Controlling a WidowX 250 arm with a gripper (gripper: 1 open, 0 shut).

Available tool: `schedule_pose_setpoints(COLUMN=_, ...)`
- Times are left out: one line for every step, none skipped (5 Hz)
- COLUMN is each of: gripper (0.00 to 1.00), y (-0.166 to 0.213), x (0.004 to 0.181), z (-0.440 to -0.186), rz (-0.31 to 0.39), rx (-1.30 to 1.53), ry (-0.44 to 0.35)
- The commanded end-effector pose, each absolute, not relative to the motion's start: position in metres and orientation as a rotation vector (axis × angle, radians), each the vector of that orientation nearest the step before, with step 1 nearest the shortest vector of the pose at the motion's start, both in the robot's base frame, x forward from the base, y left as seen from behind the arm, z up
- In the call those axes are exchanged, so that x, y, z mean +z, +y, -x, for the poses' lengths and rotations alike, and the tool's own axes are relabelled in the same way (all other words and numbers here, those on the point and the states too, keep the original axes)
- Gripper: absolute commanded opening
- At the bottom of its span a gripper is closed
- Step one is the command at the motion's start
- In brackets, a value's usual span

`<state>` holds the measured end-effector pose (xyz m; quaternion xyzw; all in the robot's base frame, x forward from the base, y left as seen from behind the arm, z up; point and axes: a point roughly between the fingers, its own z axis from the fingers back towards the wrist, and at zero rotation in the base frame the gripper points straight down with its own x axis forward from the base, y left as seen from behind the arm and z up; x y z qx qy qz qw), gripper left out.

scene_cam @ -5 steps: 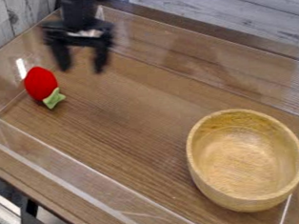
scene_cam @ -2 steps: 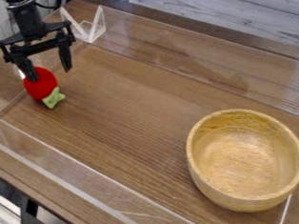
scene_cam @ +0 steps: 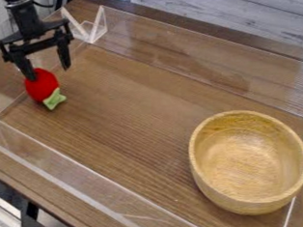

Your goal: Move the red object to the right side of the table

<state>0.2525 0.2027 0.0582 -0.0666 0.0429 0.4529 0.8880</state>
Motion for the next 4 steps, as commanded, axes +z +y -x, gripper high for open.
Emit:
schedule_pose_setpoints(gripper=1.0, y=0.201, x=0.063, z=-0.253, rz=0.124, rx=0.945, ry=0.048)
schedule_pose_setpoints(gripper=1.0, y=0.201, x=0.059, z=-0.247, rz=0.119, rx=0.984, ry=0.042)
schedule_pose_setpoints(gripper=1.0, y=0.202, x=0.057, z=-0.243, rz=0.119, rx=1.019, ry=0.035)
schedule_pose_setpoints(gripper=1.0, y=0.211, x=0.048, z=-0.255, rz=0.121, rx=1.052, ry=0.024)
